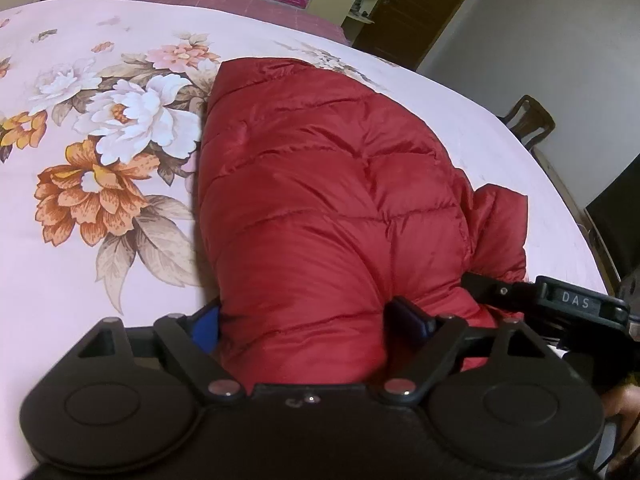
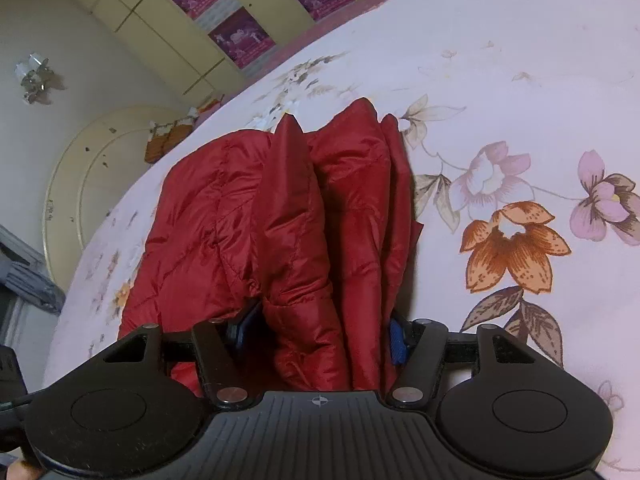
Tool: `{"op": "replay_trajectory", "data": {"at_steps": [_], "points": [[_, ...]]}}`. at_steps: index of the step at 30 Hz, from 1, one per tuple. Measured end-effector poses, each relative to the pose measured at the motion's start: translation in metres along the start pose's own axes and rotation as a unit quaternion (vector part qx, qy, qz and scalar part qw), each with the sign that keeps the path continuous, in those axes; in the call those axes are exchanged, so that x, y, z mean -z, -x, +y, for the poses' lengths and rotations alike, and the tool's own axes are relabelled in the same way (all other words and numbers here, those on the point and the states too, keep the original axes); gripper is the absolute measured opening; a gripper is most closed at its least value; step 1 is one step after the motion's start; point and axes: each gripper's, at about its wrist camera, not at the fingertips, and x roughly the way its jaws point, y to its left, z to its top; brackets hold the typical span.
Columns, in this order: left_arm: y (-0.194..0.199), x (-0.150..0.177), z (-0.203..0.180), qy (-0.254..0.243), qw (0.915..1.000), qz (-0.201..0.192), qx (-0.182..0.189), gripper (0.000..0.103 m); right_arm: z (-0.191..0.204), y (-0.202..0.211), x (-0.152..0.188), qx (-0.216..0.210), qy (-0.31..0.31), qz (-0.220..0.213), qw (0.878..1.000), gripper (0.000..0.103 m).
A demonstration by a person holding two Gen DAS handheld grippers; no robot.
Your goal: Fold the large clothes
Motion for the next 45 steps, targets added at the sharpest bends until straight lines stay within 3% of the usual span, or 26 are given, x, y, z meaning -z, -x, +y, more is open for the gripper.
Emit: {"op": "replay_trajectory", "data": {"at_steps": [3, 4, 5, 10, 17, 27, 34, 45], "points": [[-0.001, 0.0, 0.0, 0.001, 1.0, -0.002, -0.004, 0.083, 0.002, -0.001, -0.001, 0.0, -0.003, 0.006, 1.0, 0.06], [-0.001, 0.0, -0.001, 0.0, 1.0, -0.004, -0.006, 0.082, 0.003, 0.0, 0.0, -0.001, -0.007, 0.008, 1.0, 0.054], [0.001, 0.0, -0.003, -0.001, 0.9999, -0.006, -0.008, 0.079, 0.004, 0.0, 0.0, -0.01, -0.011, 0.012, 1.0, 0.041], [0.011, -0.003, -0.008, -0.013, 0.9997, -0.017, -0.015, 0.067, 0.013, 0.011, 0.0, -0.025, 0.001, 0.007, 1.0, 0.026], [0.032, -0.009, -0.015, -0.026, 0.9988, -0.037, -0.017, 0.058, 0.028, 0.023, -0.005, -0.047, 0.007, -0.01, 0.999, 0.024], [0.08, -0.02, 0.011, -0.03, 0.9965, -0.071, -0.03, 0.056, 0.087, 0.013, -0.002, -0.078, 0.02, -0.018, 0.997, 0.024], [0.119, -0.035, 0.076, -0.023, 0.9938, -0.104, -0.031, 0.055, 0.162, -0.023, 0.007, -0.09, 0.045, -0.026, 0.995, 0.024], [0.172, -0.072, 0.249, -0.015, 0.9926, -0.115, -0.035, 0.054, 0.321, -0.14, 0.053, -0.084, 0.054, -0.027, 0.995, 0.024]]}}
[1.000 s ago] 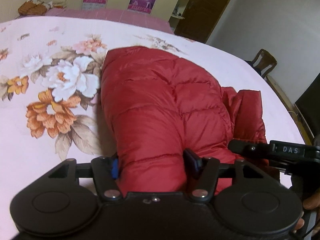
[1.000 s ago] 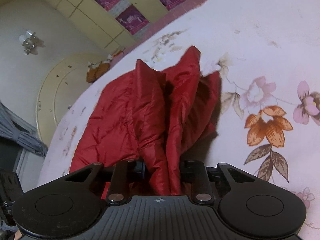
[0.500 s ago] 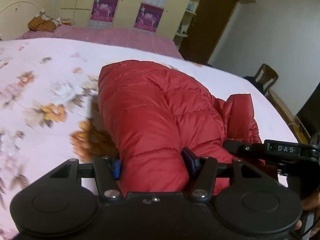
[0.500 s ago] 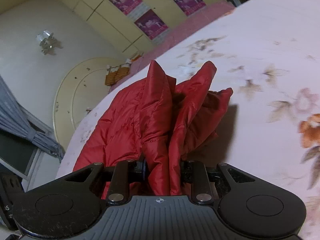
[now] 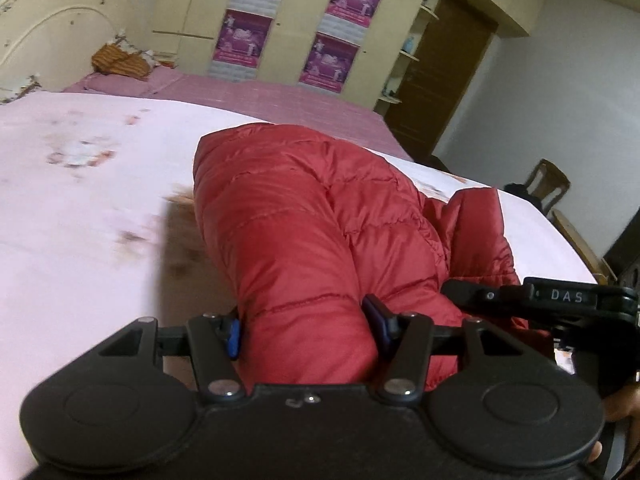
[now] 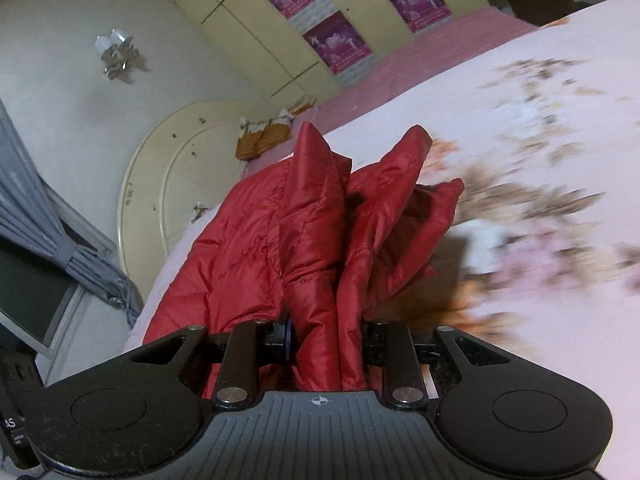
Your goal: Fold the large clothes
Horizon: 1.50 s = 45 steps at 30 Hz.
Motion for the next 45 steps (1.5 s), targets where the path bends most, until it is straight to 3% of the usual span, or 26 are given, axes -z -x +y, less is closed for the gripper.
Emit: {"op": "replay_trajectory", "data": {"at_steps": [6, 12, 15, 22, 26, 31, 34, 39, 42, 45], "points": [[0.002, -0.015, 0.065, 0.008, 0.9997, -0.006, -0.023, 0.056, 0.042, -0.072, 0.01, -0.004, 0.014, 0.015, 1.0, 0.024], [-0.016, -0.005, 0.1, 0.004, 0.9991, 0.006, -0.041, 0.057, 0.044, -0.121, 0.02, 0.012, 0.01, 0.041, 0.999, 0.024], [-0.022, 0.006, 0.112, -0.003, 0.999, 0.019, -0.04, 0.059, 0.036, -0.129, 0.029, 0.023, 0.007, 0.048, 0.999, 0.025], [-0.027, 0.005, 0.119, -0.013, 0.9985, 0.036, -0.039, 0.072, 0.011, -0.127, 0.035, 0.056, -0.017, 0.053, 0.997, 0.046], [-0.026, -0.001, 0.117, -0.02, 0.998, 0.038, -0.047, 0.075, 0.013, -0.112, 0.034, 0.077, -0.02, 0.042, 0.996, 0.048], [-0.021, -0.01, 0.12, -0.014, 0.998, 0.033, -0.052, 0.073, 0.04, -0.082, 0.026, 0.116, 0.05, -0.002, 0.992, 0.047], [-0.011, -0.015, 0.123, -0.021, 0.9985, 0.013, -0.049, 0.072, 0.06, -0.069, 0.02, 0.115, 0.079, -0.03, 0.99, 0.047], [-0.014, -0.028, 0.112, -0.049, 0.9981, -0.003, -0.037, 0.072, 0.083, -0.08, 0.016, 0.118, 0.115, -0.044, 0.985, 0.047], [-0.027, -0.033, 0.11, -0.055, 0.9976, -0.01, -0.039, 0.072, 0.087, -0.103, 0.017, 0.125, 0.126, -0.032, 0.984, 0.027], [-0.041, -0.036, 0.11, -0.062, 0.997, -0.006, -0.046, 0.072, 0.083, -0.13, 0.016, 0.14, 0.129, -0.024, 0.981, 0.026]]}}
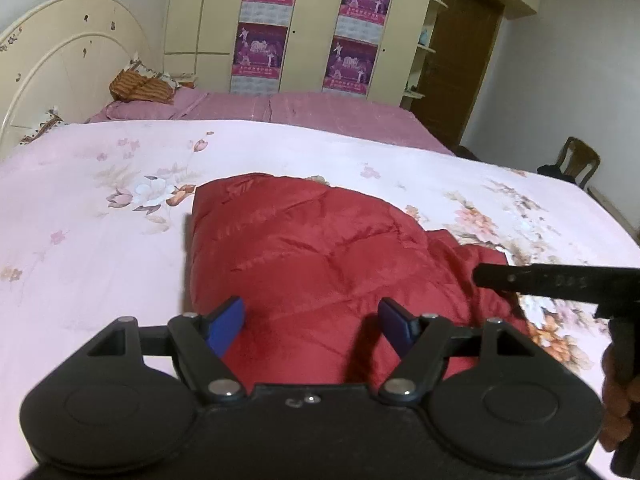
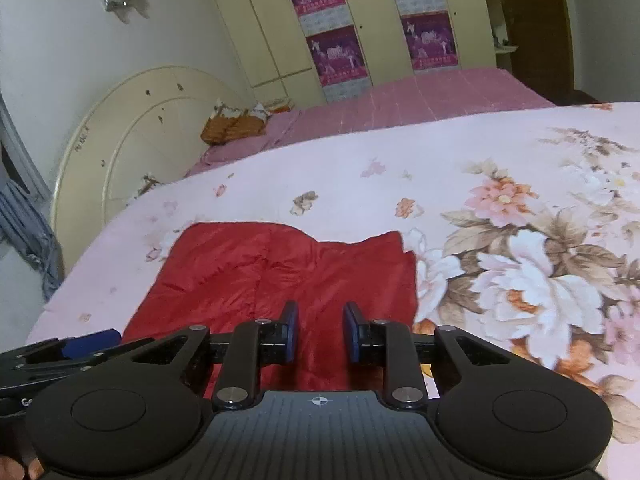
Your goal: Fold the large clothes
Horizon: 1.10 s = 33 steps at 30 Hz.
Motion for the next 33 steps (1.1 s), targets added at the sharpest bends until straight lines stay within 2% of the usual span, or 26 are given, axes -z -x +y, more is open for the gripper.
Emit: {"op": "replay_trajectory", "data": {"at_steps": [6, 11, 13, 17, 20, 24, 28, 33], "points": [[-0.027, 0.004, 0.007, -0.001, 0.9995, 0.029, 0.007, 0.075, -0.012, -0.044, 0.015, 0.048, 0.009, 0.026, 0.998, 0.026], [-0.034, 0.005, 0.01, 0.009, 0.9992, 0.039, 0.01, 0.075, -0.017, -0.054, 0.019, 0.06, 0.012, 0.043, 0.997, 0.026], [-0.023, 0.006, 0.008, 0.005, 0.9995, 0.031, 0.006, 0.072, -0.014, -0.042, 0.013, 0.059, 0.011, 0.039, 0.997, 0.026], [0.011, 0.014, 0.006, 0.004, 0.9999, 0.01, 0.012, 0.072, -0.002, -0.001, 0.017, 0.031, 0.014, 0.015, 0.999, 0.026], [0.037, 0.029, 0.003, -0.002, 0.9999, 0.006, 0.013, 0.072, 0.01, 0.028, 0.029, 0.013, 0.027, 0.005, 1.0, 0.026], [0.058, 0.051, -0.003, 0.0, 0.9998, 0.014, 0.015, 0.072, 0.02, 0.053, 0.052, 0.01, 0.048, 0.003, 0.999, 0.026], [0.056, 0.069, -0.006, 0.001, 0.9996, 0.029, 0.0, 0.075, 0.021, 0.053, 0.077, 0.022, 0.075, 0.024, 0.997, 0.026], [0.049, 0.072, -0.006, -0.005, 0.9992, 0.038, -0.013, 0.075, 0.017, 0.033, 0.093, 0.027, 0.1, 0.054, 0.993, 0.026]]}}
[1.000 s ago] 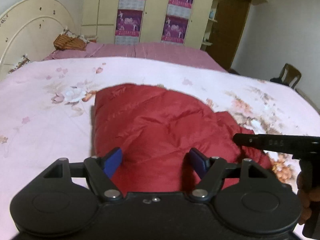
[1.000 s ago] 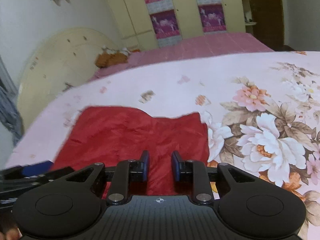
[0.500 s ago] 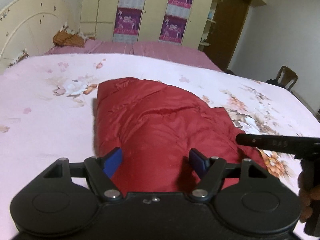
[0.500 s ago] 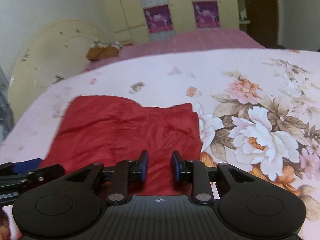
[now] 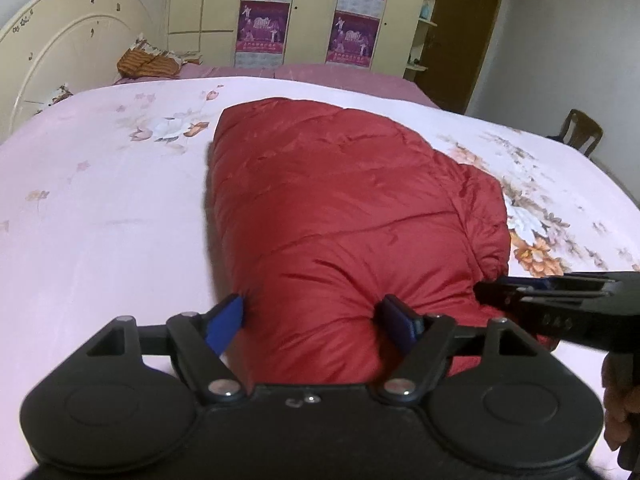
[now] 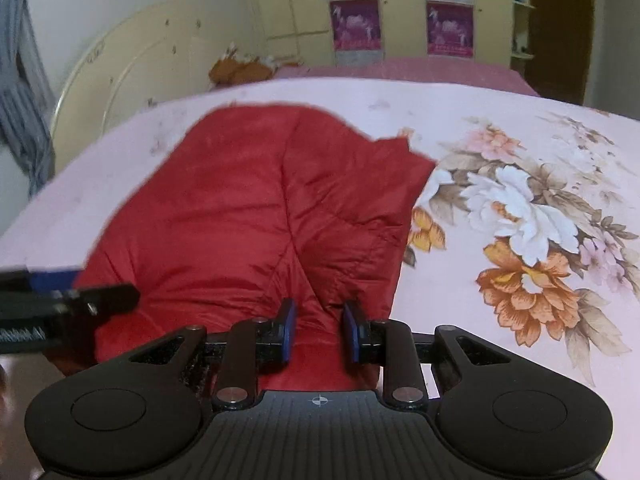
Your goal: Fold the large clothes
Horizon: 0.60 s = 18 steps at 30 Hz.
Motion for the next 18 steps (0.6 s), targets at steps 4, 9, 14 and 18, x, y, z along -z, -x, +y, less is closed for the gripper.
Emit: {"op": "replay_trajectory", "data": {"at_steps": [4, 9, 14, 18], "points": [[-0.003, -0.002, 0.0, 0.009, 0.9999, 0.006, -0.009, 0.076, 0.001, -0.012, 0.003, 0.002, 0.015, 0.006, 1.0, 0.026], [0.001, -0.002, -0.005, 0.016, 0.9995, 0.004, -0.025, 0.077, 0.001, -0.01, 0.003, 0.003, 0.025, 0.009, 1.0, 0.026], [0.018, 0.0, -0.017, 0.026, 0.9984, -0.007, -0.049, 0.094, 0.007, 0.009, -0.002, 0.012, 0.039, 0.003, 0.999, 0.027], [0.04, 0.005, -0.026, 0.039, 0.9973, -0.012, -0.061, 0.103, 0.006, 0.035, 0.002, 0.018, 0.025, -0.016, 0.999, 0.056]]}}
